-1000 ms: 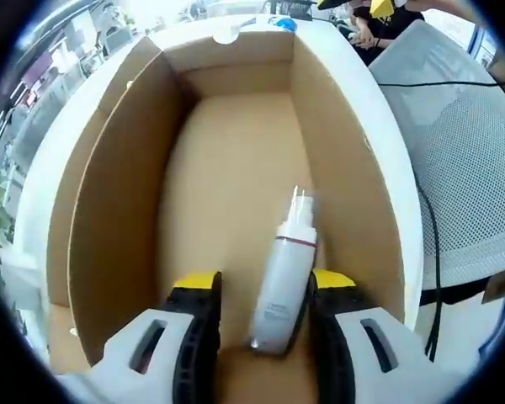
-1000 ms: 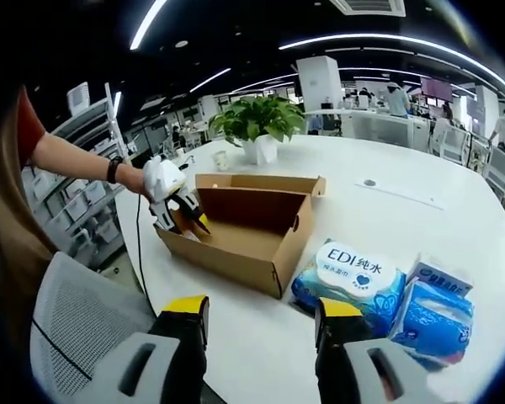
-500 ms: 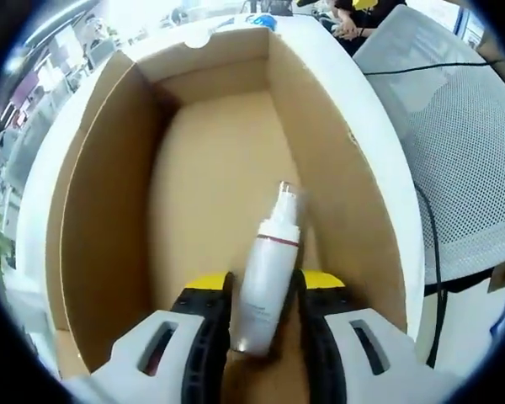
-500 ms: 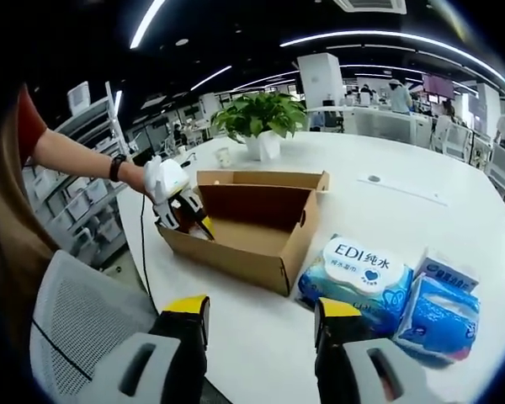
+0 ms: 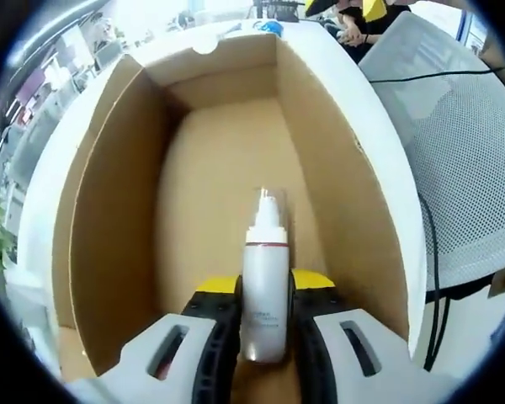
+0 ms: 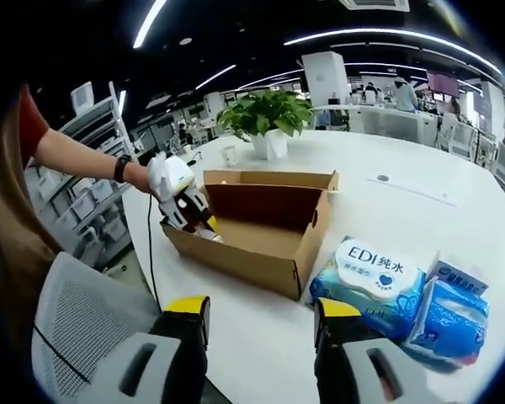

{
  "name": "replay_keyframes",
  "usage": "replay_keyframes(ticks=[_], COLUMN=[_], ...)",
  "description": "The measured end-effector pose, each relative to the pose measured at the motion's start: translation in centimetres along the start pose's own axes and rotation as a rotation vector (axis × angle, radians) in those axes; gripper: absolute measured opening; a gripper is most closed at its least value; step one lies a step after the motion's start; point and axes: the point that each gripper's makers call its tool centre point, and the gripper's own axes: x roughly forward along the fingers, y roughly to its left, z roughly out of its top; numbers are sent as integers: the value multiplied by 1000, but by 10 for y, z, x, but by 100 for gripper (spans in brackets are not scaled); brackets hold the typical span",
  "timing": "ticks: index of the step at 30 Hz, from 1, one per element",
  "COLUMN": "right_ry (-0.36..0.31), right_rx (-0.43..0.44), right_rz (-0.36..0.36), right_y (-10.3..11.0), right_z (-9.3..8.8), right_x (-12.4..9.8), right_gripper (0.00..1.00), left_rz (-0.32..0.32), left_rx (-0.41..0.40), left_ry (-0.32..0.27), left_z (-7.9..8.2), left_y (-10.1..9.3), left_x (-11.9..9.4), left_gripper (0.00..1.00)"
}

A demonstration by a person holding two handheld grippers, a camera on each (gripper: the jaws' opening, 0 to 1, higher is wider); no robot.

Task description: Operate the shoe box by opening the lid, removing the specified soft item, and placing it in the target area until the item is outside and the box remains undamaged.

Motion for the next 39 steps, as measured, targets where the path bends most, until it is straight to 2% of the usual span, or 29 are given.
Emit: replay_keyframes(ticks=[11,17,21,28,33,39], right_ry=[-19,-20,-35,-23,-48,-26], right_rx=[17,21,63,115,185,228], right_rz=[92,123,144,169,178,186], right_y=[25,34,35,34,28,28], right_z=[16,25,33,34,44,44], right_x=[27,36,40,46,48,56], right_gripper=[48,48,48,47,47,47], left_rz=[59,92,104,118,111,106], left_rx=[35,63,92,146,167,194], left_ry=[-64,-118,-152,-198,-230,-253], left_z=[24,51,71,100,117,132], left_y=[3,4,1,-4,-7,-16], left_x=[-16,-28,-34,-39,-37,-35], left_gripper=[20,20,20,20,20,20])
